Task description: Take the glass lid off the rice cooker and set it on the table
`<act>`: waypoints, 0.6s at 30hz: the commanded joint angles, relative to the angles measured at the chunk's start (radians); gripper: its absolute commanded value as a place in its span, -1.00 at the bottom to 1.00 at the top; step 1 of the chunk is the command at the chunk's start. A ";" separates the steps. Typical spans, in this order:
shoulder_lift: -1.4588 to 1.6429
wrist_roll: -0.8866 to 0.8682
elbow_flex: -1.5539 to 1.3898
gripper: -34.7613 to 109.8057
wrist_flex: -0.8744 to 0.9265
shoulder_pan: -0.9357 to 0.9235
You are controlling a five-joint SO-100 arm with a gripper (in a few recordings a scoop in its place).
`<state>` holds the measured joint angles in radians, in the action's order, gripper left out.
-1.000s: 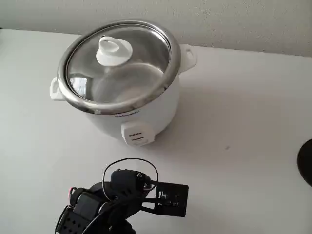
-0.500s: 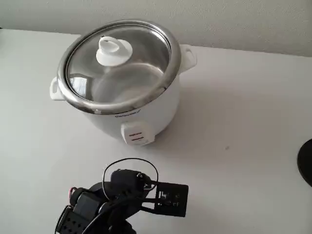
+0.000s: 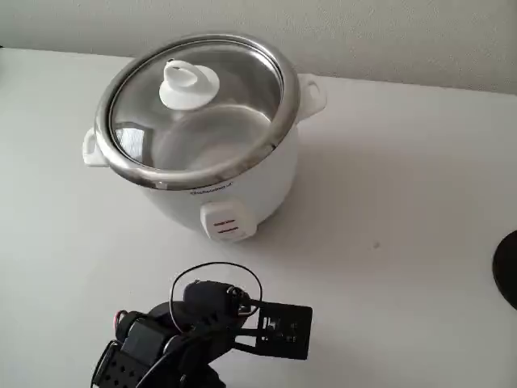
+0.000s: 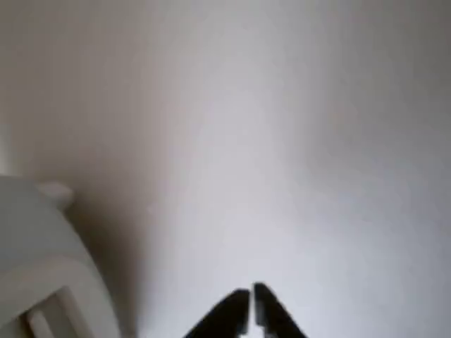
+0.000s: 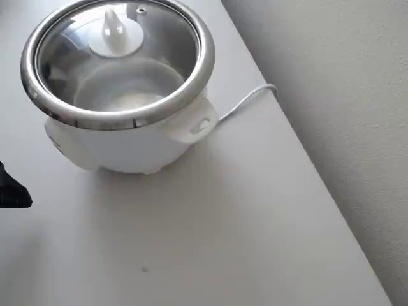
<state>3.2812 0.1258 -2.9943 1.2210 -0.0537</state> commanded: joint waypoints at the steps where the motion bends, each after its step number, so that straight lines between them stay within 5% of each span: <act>1: 0.008 -0.009 0.003 -0.52 -0.020 -0.015; 18: 0.008 0.005 -0.003 -0.45 -0.049 -0.034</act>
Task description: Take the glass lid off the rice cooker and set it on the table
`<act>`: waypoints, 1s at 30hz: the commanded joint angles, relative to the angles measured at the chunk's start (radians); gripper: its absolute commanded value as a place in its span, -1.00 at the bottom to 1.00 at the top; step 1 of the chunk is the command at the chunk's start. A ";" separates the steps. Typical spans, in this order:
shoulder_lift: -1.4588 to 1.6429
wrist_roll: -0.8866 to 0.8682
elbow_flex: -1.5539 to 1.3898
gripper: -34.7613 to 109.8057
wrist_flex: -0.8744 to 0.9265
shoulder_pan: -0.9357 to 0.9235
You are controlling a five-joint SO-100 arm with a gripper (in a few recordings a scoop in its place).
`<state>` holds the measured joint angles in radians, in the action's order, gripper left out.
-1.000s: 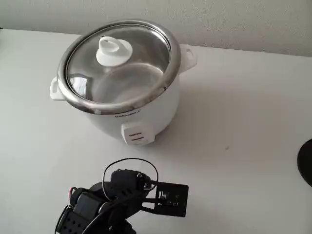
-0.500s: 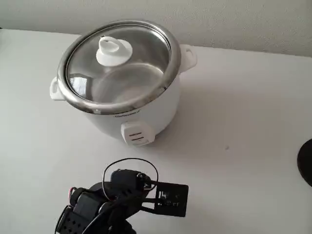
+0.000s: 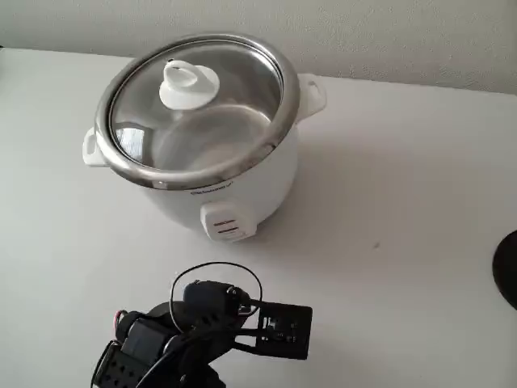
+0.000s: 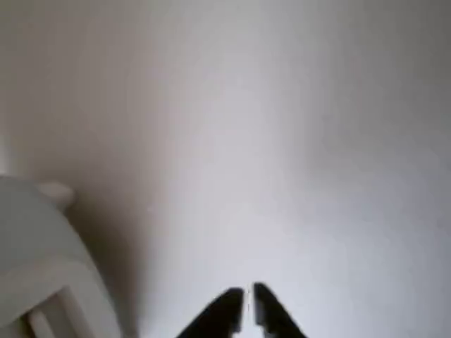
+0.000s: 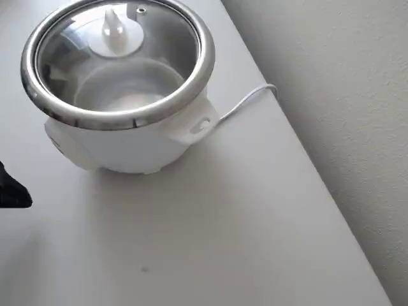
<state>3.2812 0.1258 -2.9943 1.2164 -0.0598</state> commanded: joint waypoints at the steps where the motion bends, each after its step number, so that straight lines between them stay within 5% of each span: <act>1: 0.008 0.017 -0.006 -0.45 -0.061 -0.040; 7: 0.006 0.221 0.043 -0.40 -0.184 -0.253; 15: 0.006 0.245 0.385 -0.24 -0.403 -0.410; 21: -0.048 0.249 0.597 -0.15 -0.689 -0.308; 30: -0.594 0.064 1.259 -0.12 -0.476 0.078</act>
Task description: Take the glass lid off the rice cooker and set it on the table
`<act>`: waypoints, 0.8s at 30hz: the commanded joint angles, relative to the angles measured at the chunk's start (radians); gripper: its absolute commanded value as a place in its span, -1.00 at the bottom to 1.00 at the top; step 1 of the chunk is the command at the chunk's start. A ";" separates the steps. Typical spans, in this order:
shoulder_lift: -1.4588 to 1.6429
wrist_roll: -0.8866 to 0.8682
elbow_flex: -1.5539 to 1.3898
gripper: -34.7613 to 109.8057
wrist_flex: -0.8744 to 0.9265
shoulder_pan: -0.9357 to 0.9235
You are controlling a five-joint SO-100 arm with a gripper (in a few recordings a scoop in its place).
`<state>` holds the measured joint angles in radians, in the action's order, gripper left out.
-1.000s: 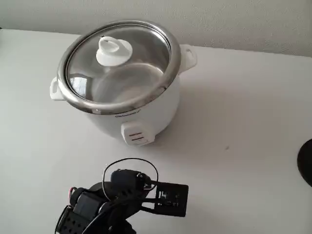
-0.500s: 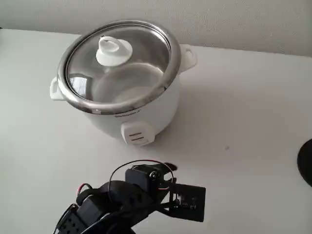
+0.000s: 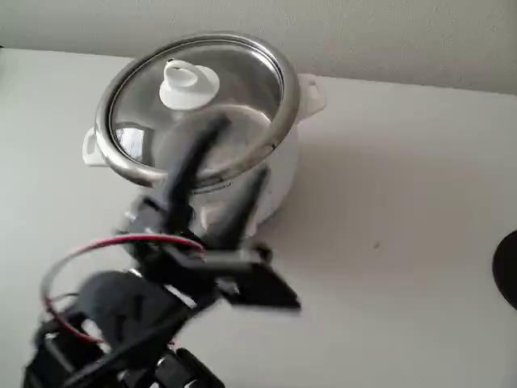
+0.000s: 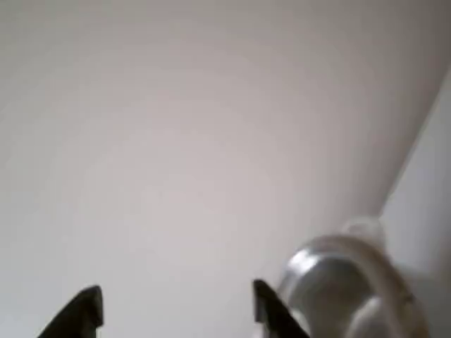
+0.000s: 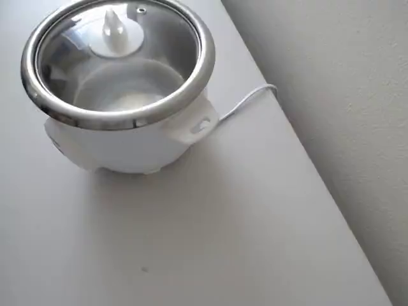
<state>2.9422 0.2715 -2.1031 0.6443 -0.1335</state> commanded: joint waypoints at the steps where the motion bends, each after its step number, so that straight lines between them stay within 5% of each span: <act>1: -0.321 -0.112 0.451 -0.12 0.144 0.195; 12: -0.781 -0.325 0.804 -0.12 0.291 0.545; 24: -1.011 -0.339 0.796 -0.12 0.196 0.514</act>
<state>1.9558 -0.0568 -1.3698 0.8774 0.4111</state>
